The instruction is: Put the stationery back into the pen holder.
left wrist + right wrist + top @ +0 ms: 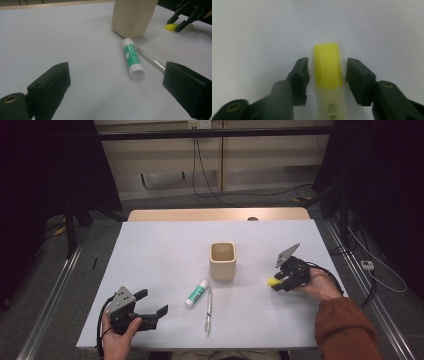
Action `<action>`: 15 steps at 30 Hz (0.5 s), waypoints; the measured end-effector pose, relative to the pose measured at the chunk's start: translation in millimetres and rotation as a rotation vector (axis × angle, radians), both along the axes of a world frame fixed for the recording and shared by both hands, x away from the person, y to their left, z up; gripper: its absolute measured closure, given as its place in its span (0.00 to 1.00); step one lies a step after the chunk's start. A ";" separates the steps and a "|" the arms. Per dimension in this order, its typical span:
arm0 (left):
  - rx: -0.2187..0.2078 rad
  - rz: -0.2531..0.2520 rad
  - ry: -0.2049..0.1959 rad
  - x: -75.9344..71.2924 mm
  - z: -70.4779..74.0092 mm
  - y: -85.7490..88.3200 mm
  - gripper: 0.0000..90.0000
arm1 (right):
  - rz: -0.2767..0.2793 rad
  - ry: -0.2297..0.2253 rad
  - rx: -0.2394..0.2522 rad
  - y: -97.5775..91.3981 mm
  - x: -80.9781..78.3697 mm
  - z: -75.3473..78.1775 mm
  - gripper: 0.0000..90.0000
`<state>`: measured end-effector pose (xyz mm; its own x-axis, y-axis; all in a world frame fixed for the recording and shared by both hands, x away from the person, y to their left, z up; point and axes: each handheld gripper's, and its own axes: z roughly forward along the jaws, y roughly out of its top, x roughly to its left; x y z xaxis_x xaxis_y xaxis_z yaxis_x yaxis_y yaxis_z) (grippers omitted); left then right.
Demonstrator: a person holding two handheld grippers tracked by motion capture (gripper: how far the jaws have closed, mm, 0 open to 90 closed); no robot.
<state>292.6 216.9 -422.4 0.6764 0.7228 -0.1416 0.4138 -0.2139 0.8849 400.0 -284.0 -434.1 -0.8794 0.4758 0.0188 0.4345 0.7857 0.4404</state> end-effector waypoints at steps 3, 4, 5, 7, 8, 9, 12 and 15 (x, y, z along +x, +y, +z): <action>0.000 -0.001 0.001 0.1 -0.1 -0.1 0.08 | -0.010 0.001 -0.002 -1.1 0.3 0.8 0.69; 0.000 -0.001 0.002 0.1 -0.2 -0.1 0.08 | -0.013 0.000 -0.001 -1.7 0.7 0.7 0.70; -0.001 -0.001 0.002 0.0 -0.2 -0.3 0.08 | -0.013 0.000 -0.001 -1.9 0.8 0.7 0.71; -0.002 -0.002 0.000 0.2 -0.3 -0.5 0.08 | -0.007 0.001 -0.004 -1.2 0.1 0.9 0.73; -0.001 -0.001 0.002 0.1 -0.3 -0.5 0.08 | -0.004 -0.002 -0.008 -0.7 0.1 0.9 0.74; -0.002 -0.001 0.002 0.1 -0.4 -0.6 0.08 | 0.002 -0.005 -0.010 -0.3 0.1 1.0 0.74; -0.001 -0.003 -0.001 0.3 -0.3 -0.5 0.08 | -0.007 -0.002 -0.016 0.4 -0.1 1.7 0.75; -0.001 -0.001 0.003 0.4 -0.5 -0.6 0.08 | -0.020 0.003 -0.012 0.3 -0.2 1.9 0.75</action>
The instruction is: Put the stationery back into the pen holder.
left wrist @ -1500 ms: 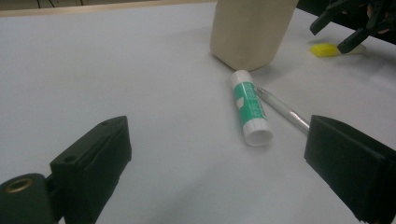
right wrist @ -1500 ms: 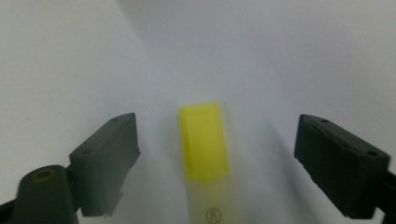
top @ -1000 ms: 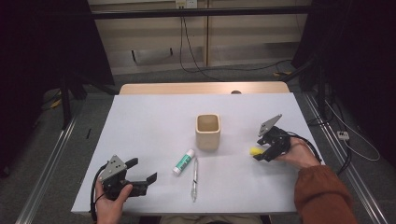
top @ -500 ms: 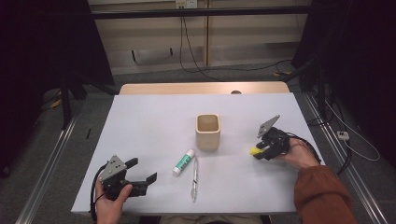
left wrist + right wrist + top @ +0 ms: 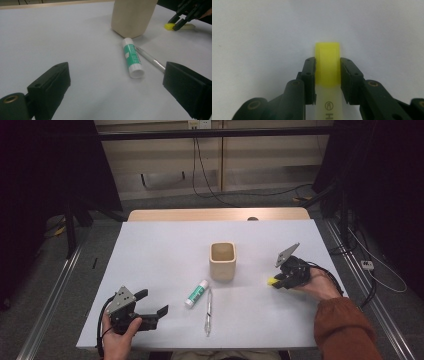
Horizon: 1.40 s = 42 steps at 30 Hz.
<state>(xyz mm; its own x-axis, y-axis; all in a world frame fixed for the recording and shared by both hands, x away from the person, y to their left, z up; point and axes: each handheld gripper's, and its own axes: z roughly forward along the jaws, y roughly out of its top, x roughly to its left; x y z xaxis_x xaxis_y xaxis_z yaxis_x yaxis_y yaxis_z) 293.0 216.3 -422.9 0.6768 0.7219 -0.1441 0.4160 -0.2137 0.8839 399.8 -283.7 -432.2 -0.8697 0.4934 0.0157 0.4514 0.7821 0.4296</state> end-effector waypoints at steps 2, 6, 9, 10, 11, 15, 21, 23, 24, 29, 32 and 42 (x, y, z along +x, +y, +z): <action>0.000 0.000 0.000 0.0 0.0 0.0 0.08 | -0.002 0.003 0.002 -0.2 0.1 0.2 0.75; -0.002 -0.001 -0.001 0.0 0.1 0.1 0.08 | -0.010 0.016 0.016 -0.6 -0.4 0.4 0.75; 0.000 -0.002 -0.002 -0.1 0.4 0.4 0.08 | -0.025 0.013 0.016 -0.4 -1.0 1.8 0.75; 0.000 -0.001 0.000 -0.2 0.4 0.5 0.08 | -0.023 0.001 0.014 -0.8 -0.7 2.3 0.75; 0.000 -0.001 0.000 -0.2 0.4 0.5 0.08 | -0.037 -0.007 0.013 -1.4 -1.2 3.7 0.75; 0.001 -0.002 -0.002 -0.1 0.5 0.6 0.08 | -0.056 -0.019 0.036 -4.6 -1.8 6.9 0.75; 0.001 -0.001 -0.002 -0.1 0.5 0.6 0.08 | -0.088 -0.037 0.075 -7.4 -3.7 13.0 0.75; 0.000 -0.002 -0.002 -0.1 0.5 0.6 0.08 | -0.093 -0.040 0.087 -8.5 -4.0 14.2 0.75; 0.001 -0.002 -0.002 -0.2 0.5 0.6 0.08 | -0.099 -0.042 0.095 -9.2 -4.1 14.7 0.75; 0.000 -0.001 -0.003 -0.2 0.7 0.8 0.08 | -0.108 -0.052 0.126 -13.5 -4.1 17.2 0.75; 0.001 -0.001 -0.001 -0.2 0.6 0.8 0.08 | -0.123 -0.060 0.140 -16.2 -4.6 19.8 0.75; 0.000 0.002 -0.003 -0.2 0.8 1.0 0.08 | -0.142 -0.095 0.166 -21.5 -7.6 27.0 0.75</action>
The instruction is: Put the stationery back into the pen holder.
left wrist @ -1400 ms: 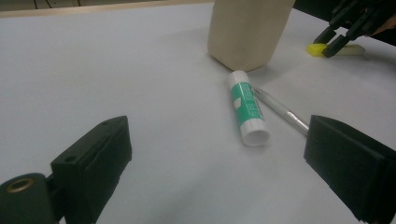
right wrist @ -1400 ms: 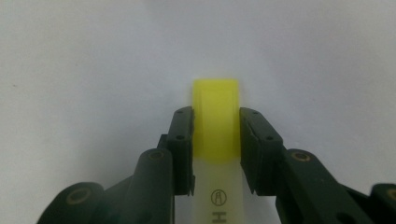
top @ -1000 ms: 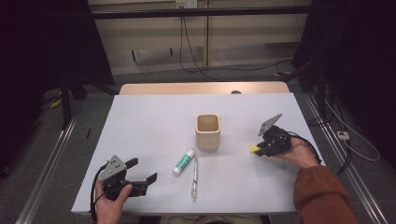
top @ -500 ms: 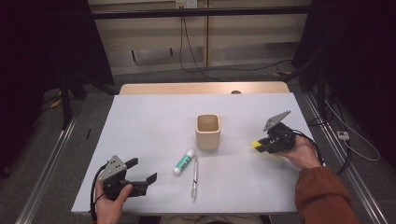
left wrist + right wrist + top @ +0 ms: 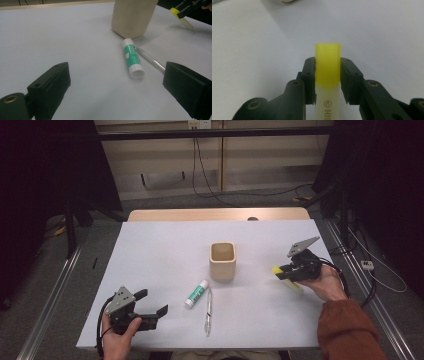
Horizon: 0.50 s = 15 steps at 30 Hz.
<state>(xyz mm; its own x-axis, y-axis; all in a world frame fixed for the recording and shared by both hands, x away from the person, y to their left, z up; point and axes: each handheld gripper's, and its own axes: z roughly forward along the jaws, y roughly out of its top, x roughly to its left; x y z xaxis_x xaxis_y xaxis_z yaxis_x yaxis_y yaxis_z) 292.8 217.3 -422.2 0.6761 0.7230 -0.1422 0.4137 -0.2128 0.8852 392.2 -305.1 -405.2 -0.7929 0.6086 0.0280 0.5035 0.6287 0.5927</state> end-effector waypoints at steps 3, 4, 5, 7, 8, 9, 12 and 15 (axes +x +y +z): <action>-0.001 0.001 0.002 0.0 -0.1 0.0 0.08 | -0.004 -0.013 0.017 -1.5 -1.5 4.3 0.75; 0.000 0.001 0.002 0.0 -0.1 0.0 0.08 | -0.008 -0.011 0.022 -2.0 -2.2 6.1 0.75; 0.000 0.001 0.002 -0.1 -0.1 0.0 0.08 | -0.008 -0.025 0.023 -3.1 -2.6 7.6 0.75; 0.000 0.001 0.001 -0.1 -0.1 -0.1 0.08 | -0.014 -0.033 0.035 -5.2 -3.5 10.7 0.75; -0.001 0.001 0.002 -0.1 -0.1 -0.1 0.08 | -0.022 -0.043 0.043 -6.1 -3.8 11.9 0.75; 0.000 0.000 0.001 0.0 -0.1 -0.1 0.08 | -0.025 -0.044 0.049 -6.8 -4.3 13.0 0.75; 0.001 -0.001 0.000 0.0 -0.1 -0.2 0.08 | -0.044 -0.074 0.073 -9.3 -5.3 16.7 0.75; 0.000 0.001 0.002 0.0 -0.1 -0.1 0.08 | -0.071 -0.112 0.106 -11.1 -6.2 20.7 0.75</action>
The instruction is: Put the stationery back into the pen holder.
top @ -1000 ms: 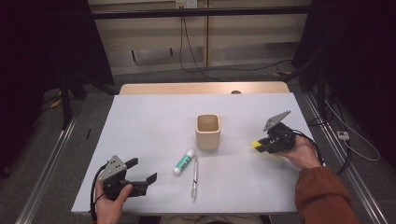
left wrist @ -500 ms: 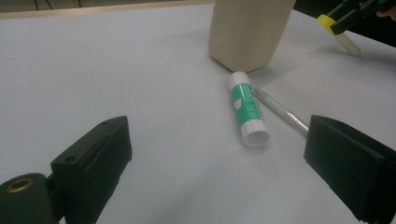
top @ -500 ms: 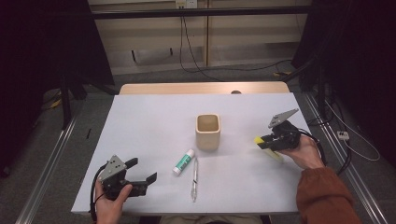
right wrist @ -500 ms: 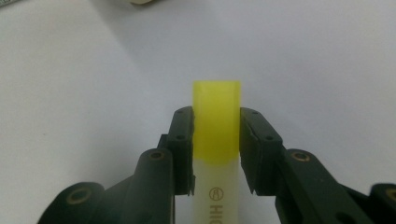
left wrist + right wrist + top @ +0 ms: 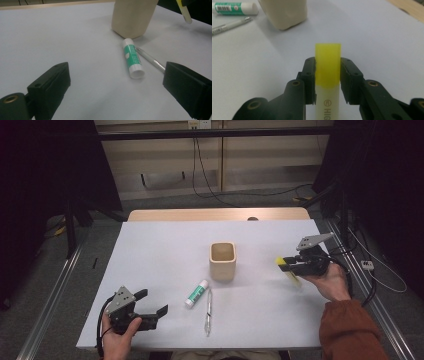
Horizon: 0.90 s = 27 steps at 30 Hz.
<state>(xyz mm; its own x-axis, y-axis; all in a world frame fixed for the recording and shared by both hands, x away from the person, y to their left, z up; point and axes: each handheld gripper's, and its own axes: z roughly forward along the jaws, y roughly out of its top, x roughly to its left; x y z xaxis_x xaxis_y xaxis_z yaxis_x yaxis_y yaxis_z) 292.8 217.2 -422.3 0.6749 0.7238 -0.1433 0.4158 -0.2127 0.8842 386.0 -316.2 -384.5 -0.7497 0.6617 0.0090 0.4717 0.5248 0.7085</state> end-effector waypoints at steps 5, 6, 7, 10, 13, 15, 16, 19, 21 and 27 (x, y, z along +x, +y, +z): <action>0.000 -0.003 -0.002 0.0 0.1 0.0 0.08 | -0.030 -0.036 0.049 -1.0 -1.8 4.6 0.75; 0.000 -0.002 -0.002 0.0 0.1 0.0 0.08 | -0.037 -0.047 0.062 -1.2 -2.0 5.3 0.75; 0.000 -0.003 -0.002 0.0 0.1 0.0 0.08 | -0.040 -0.047 0.074 -1.2 -2.3 6.2 0.75; 0.001 -0.003 -0.002 0.0 0.1 0.0 0.08 | -0.035 -0.054 0.113 -0.6 -3.1 8.3 0.75; 0.000 -0.003 -0.002 0.0 0.0 -0.1 0.08 | -0.031 -0.064 0.154 -0.3 -4.2 10.8 0.75; 0.000 -0.003 -0.002 0.1 0.1 -0.1 0.08 | -0.032 -0.074 0.192 -0.9 -4.9 12.4 0.75; 0.000 -0.002 -0.002 0.0 0.1 -0.1 0.08 | -0.031 -0.073 0.210 -1.2 -4.9 13.2 0.75; 0.000 -0.002 -0.002 0.0 0.1 -0.1 0.08 | -0.044 -0.074 0.244 -1.0 -5.6 15.7 0.75; 0.000 -0.003 -0.002 0.0 0.1 -0.1 0.08 | -0.058 -0.087 0.261 -0.6 -6.5 17.2 0.75; 0.000 -0.003 -0.001 0.2 -0.1 -0.2 0.08 | -0.055 -0.142 0.277 6.2 -10.3 22.6 0.75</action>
<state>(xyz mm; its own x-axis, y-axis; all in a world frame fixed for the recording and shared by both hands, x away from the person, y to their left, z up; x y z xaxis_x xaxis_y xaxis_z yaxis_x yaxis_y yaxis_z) 293.0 217.0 -422.4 0.6775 0.7217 -0.1419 0.4138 -0.2144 0.8848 375.7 -310.0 -361.9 -0.7195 0.6884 0.0924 0.3802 0.2789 0.8818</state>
